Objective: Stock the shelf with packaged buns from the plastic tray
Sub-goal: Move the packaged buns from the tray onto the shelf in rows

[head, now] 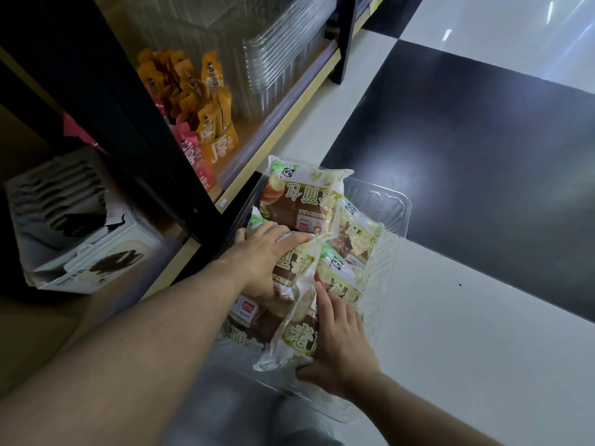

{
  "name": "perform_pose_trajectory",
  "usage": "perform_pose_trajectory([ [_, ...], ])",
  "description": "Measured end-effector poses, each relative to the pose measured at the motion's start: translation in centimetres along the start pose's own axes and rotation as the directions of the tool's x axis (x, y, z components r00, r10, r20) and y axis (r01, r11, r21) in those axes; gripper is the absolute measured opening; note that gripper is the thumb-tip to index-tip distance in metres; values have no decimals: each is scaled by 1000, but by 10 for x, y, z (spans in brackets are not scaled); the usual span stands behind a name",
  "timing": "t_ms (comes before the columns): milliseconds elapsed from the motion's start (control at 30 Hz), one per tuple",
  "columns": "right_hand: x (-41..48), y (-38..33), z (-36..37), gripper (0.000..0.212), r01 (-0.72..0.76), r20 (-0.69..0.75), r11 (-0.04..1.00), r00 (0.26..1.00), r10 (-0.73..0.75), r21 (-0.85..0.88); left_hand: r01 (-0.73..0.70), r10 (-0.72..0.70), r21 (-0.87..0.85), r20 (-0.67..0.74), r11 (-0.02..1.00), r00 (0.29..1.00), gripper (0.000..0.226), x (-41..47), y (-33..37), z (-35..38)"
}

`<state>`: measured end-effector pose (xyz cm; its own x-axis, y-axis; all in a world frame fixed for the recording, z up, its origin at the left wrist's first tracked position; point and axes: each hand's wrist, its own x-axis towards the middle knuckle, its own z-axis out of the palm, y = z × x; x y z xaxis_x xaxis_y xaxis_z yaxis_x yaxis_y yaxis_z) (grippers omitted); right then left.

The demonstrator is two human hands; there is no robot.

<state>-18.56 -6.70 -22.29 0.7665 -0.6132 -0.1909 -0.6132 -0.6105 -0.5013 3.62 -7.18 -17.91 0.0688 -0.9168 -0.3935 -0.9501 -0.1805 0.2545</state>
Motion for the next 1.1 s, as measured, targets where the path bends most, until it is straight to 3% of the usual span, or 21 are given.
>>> perform_pose_trajectory([
  [233,3,-8,-35,129,51,-87,990,995,-40,129,0,-3,-18,-149,1000,989,107,-14,14,-32],
  [333,5,-19,-64,130,115,-141,988,985,-100,107,51,-43,20,-286,999,957,106,-35,23,-58],
  [500,14,-55,-131,127,242,-255,970,939,-229,20,144,-103,38,-519,989,849,105,-88,46,-127],
  [600,16,-89,-172,128,276,-324,961,909,-263,-6,228,-82,145,-647,963,758,106,-120,61,-176],
  [800,11,-172,-248,119,470,-470,880,762,-447,-75,382,-12,247,-826,891,563,102,-194,83,-261],
  [933,6,-231,-284,116,550,-442,818,699,-562,-170,478,-60,213,-868,852,493,103,-251,71,-299],
  [1100,9,-315,-300,119,624,-278,724,669,-690,-294,617,-185,110,-900,780,394,104,-331,38,-320],
])
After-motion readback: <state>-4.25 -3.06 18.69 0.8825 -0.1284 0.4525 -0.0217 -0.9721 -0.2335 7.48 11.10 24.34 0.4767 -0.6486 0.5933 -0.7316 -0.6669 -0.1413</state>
